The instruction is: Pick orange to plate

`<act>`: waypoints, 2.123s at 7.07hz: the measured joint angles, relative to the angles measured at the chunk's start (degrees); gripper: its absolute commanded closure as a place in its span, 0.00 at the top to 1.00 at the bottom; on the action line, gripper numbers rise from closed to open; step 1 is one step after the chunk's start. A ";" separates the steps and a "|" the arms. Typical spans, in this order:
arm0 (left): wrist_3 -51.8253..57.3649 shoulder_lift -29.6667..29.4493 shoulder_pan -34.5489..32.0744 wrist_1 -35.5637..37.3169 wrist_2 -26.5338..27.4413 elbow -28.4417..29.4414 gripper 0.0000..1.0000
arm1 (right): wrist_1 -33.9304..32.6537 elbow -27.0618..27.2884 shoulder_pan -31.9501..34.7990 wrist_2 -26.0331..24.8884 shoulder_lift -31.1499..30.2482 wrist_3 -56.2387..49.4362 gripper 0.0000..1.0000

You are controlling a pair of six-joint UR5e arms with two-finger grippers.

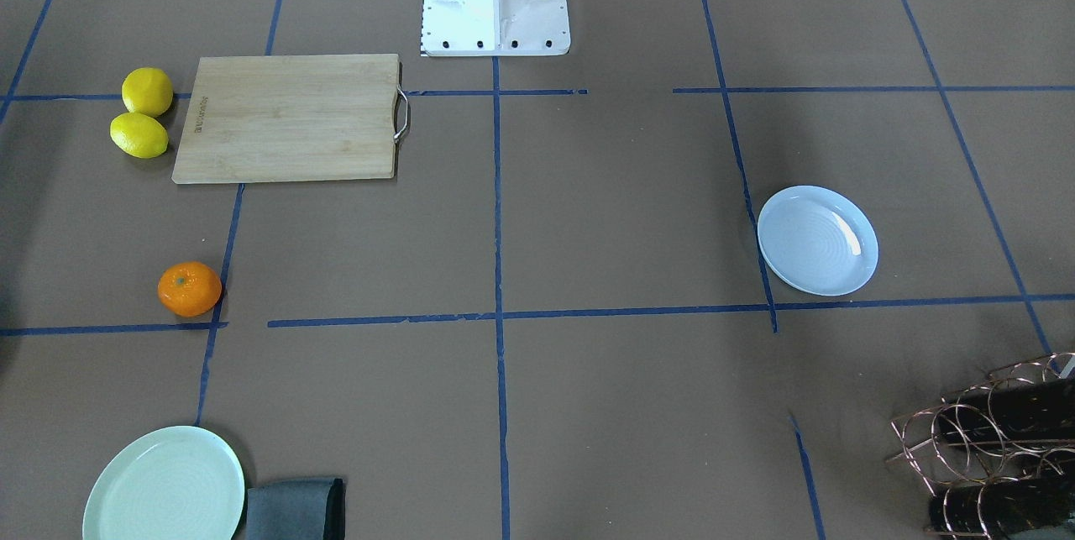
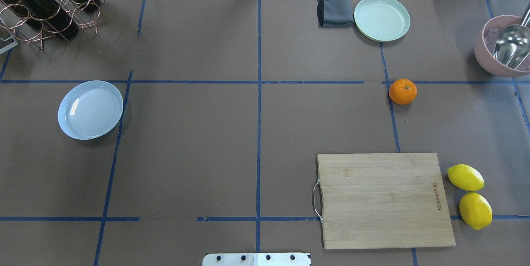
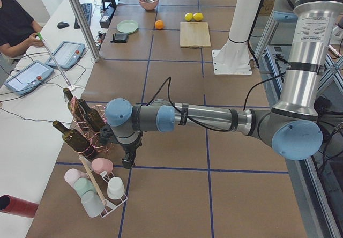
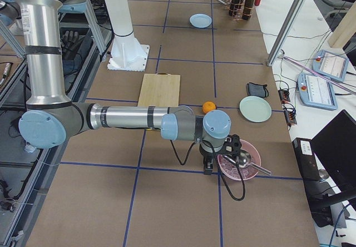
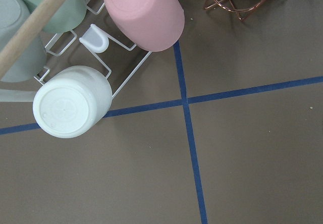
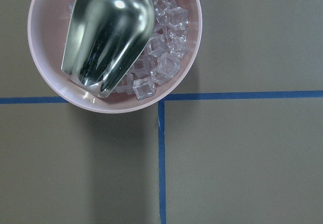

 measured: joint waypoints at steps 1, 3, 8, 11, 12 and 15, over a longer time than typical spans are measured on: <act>0.00 0.05 0.00 -0.11 -0.05 -0.57 1.00 | 0.03 0.01 0.22 0.06 -0.02 0.03 1.00; -0.23 -0.76 0.75 -1.50 -1.19 -1.51 1.00 | 0.08 0.06 0.00 0.36 0.37 0.56 1.00; -13.13 -2.02 12.84 -12.20 -2.41 -2.19 1.00 | 0.10 0.10 -7.49 2.26 8.12 3.76 1.00; -38.43 2.27 22.52 -32.68 2.46 0.25 1.00 | 0.09 2.43 -8.85 2.60 8.81 7.04 1.00; -43.59 2.70 24.68 -37.48 3.69 1.80 1.00 | 0.09 2.72 -8.87 2.62 8.87 7.51 1.00; -54.61 2.82 30.49 -43.81 6.37 3.51 0.97 | 0.08 3.07 -8.90 2.63 8.92 7.77 1.00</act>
